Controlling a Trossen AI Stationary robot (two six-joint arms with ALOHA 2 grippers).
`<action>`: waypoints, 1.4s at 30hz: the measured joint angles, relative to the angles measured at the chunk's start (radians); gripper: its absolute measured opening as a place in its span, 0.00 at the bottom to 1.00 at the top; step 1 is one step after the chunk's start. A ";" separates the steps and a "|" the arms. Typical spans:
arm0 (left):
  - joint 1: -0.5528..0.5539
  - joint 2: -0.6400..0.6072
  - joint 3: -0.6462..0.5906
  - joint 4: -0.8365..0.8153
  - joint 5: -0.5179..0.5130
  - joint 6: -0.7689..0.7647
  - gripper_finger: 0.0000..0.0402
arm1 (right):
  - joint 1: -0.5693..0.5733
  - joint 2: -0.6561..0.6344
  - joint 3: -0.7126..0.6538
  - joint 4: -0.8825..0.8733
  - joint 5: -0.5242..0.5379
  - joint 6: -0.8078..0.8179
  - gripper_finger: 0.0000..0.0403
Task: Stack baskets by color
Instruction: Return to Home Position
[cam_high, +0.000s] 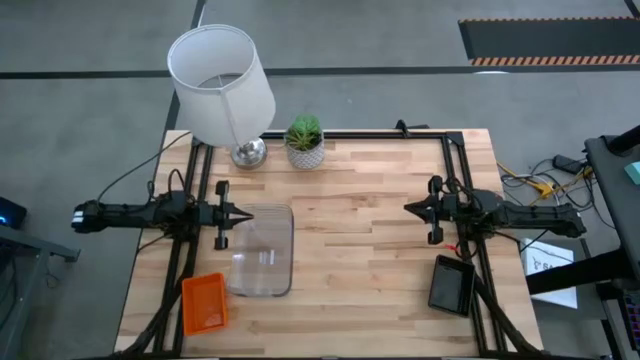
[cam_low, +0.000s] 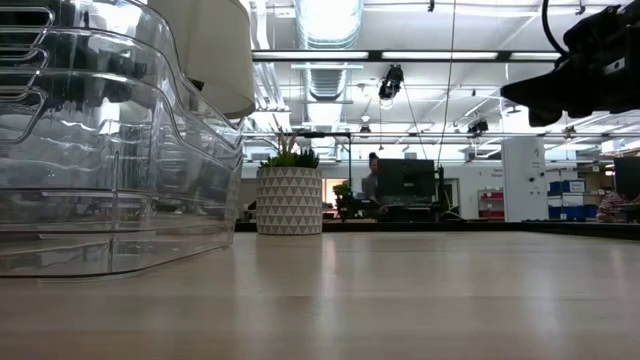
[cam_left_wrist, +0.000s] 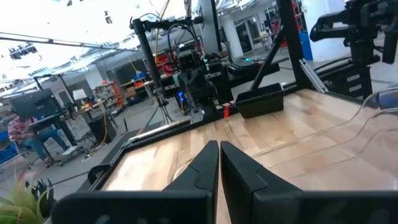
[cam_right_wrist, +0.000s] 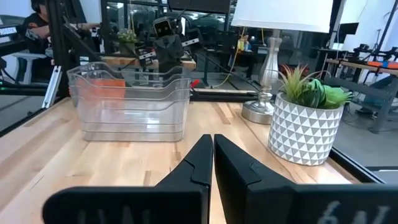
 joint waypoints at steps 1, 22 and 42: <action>0.000 0.004 0.000 0.000 0.000 0.000 0.00 | 0.000 0.002 0.000 0.000 0.000 0.000 0.02; 0.000 0.070 -0.001 0.001 0.000 0.000 0.00 | 0.000 0.004 0.000 -0.003 0.000 -0.001 0.02; 0.000 0.089 -0.001 0.001 0.000 0.000 0.00 | 0.000 0.004 0.000 -0.004 0.001 -0.001 0.02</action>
